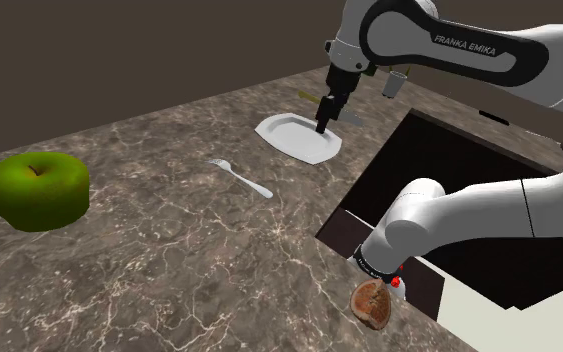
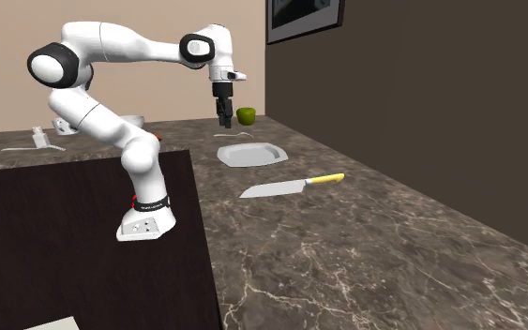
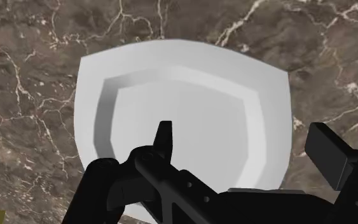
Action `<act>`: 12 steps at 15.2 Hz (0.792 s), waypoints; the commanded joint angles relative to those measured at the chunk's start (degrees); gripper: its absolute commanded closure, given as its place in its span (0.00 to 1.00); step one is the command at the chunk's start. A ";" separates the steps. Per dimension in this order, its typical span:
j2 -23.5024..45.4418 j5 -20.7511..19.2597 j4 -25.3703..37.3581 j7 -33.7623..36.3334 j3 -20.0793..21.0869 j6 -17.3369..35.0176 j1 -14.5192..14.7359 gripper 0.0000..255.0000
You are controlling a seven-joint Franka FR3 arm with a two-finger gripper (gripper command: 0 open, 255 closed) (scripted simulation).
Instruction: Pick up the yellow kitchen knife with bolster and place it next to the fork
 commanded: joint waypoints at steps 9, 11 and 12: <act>11.14 -3.31 7.05 -10.37 -10.64 3.24 -3.17 0.00; 14.49 -3.52 9.49 -13.01 -13.17 3.87 -3.68 0.00; 16.24 -3.51 10.80 -14.36 -14.41 4.15 -3.91 0.00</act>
